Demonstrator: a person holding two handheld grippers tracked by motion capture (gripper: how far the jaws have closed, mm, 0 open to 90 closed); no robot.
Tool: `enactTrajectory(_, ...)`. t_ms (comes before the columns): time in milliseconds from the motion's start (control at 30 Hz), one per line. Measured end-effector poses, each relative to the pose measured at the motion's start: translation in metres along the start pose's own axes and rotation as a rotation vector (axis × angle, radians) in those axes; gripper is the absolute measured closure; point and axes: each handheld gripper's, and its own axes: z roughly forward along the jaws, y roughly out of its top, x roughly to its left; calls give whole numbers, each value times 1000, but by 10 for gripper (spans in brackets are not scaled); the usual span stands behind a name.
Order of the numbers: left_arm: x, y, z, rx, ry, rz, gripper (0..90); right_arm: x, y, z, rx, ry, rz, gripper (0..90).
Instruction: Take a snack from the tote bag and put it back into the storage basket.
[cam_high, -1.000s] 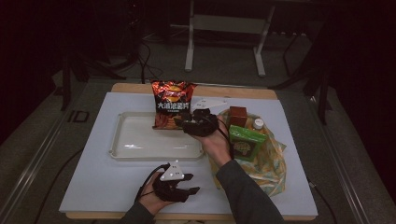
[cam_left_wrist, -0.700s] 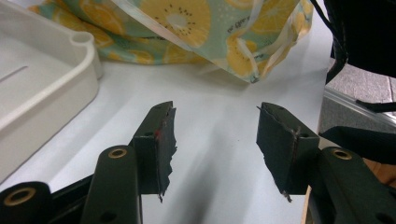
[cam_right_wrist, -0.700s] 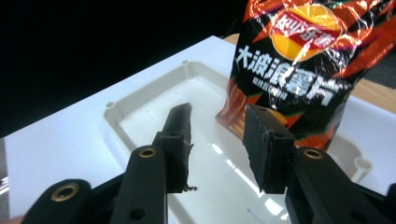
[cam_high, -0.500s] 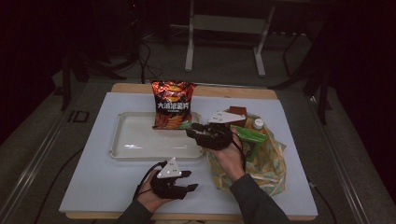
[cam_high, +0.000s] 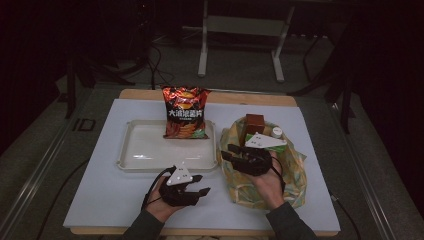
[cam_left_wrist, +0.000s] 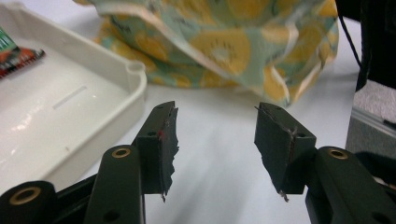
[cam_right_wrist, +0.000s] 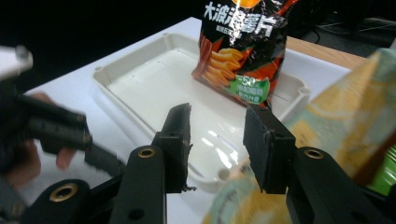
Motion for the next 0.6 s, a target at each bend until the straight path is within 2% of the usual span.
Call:
enactTrajectory(100, 0, 7, -1, -20, -2, 3, 486, -1, -5, -8, 10, 1, -5, 607)
enactTrajectory(267, 2, 26, -1, -23, -19, 38, 496, -4, -20, -20, 26, -14, -8, 609)
enactTrajectory(367, 4, 38, -2, -20, -32, 74, 508, -8, -28, -28, 24, -27, -5, 608)
enactTrajectory(533, 13, 58, 2, -12, -45, 88, 510, -19, -40, -42, 14, -51, 36, 606)
enactTrajectory(600, 19, 67, 4, -17, -55, 82, 505, -23, -44, -48, 13, -56, 48, 603)
